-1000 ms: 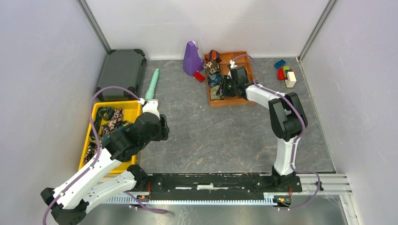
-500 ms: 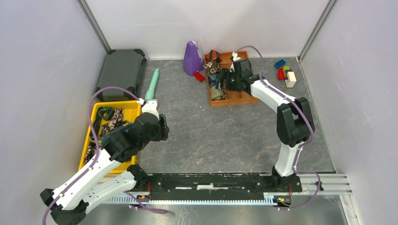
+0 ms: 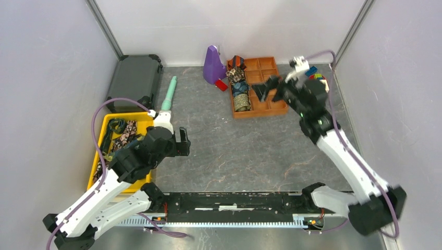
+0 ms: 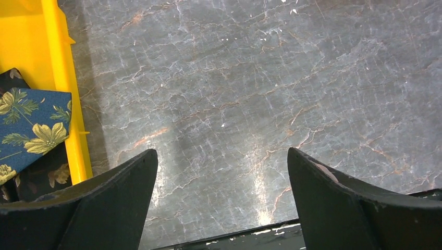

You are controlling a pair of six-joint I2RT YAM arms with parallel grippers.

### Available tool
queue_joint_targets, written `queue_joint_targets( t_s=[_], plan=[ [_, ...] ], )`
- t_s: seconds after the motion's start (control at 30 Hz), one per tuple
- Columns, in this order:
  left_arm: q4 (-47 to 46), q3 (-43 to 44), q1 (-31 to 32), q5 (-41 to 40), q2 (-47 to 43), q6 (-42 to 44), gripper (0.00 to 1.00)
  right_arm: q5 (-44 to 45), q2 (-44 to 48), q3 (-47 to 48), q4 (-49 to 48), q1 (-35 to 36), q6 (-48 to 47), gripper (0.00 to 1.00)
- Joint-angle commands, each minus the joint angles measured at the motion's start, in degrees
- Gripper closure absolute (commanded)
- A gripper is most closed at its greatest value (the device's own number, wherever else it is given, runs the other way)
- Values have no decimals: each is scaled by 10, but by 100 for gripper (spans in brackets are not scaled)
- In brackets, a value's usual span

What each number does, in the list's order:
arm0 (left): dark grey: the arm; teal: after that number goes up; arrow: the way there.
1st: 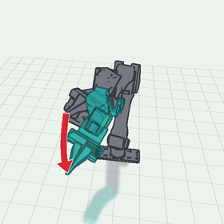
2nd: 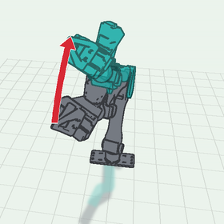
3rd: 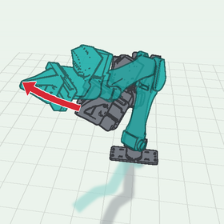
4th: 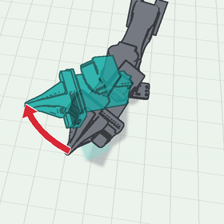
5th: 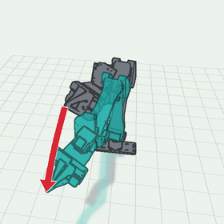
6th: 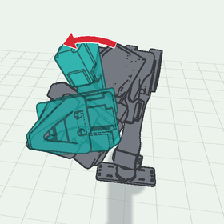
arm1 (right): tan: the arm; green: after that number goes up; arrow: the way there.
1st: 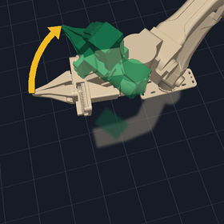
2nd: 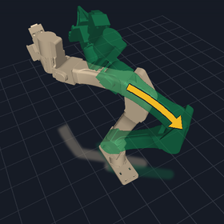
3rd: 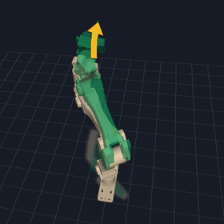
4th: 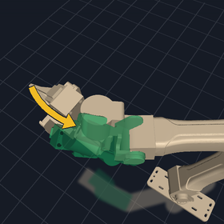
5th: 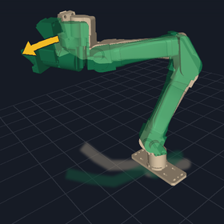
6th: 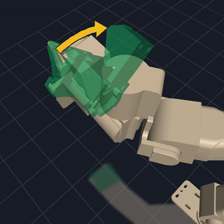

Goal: Roll the ties
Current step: Reset both arms

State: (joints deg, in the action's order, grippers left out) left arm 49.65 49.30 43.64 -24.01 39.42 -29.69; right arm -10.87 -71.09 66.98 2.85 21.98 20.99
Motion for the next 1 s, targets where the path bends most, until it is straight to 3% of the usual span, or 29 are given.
queue_joint_targets(
  t_s=[0.0,0.13,0.43,0.97],
  plan=[
    [-2,0,1,-29,-13,12,0,33,124,-189,-164,4,-30,2],
    [-2,-2,1,-34,-32,8,0,104,211,-331,-220,4,-40,2],
    [-5,-7,1,-38,-56,4,0,121,284,-542,-316,4,-16,2],
    [-6,-9,1,-36,-51,5,0,122,220,-599,-368,4,-40,2]
  ],
)
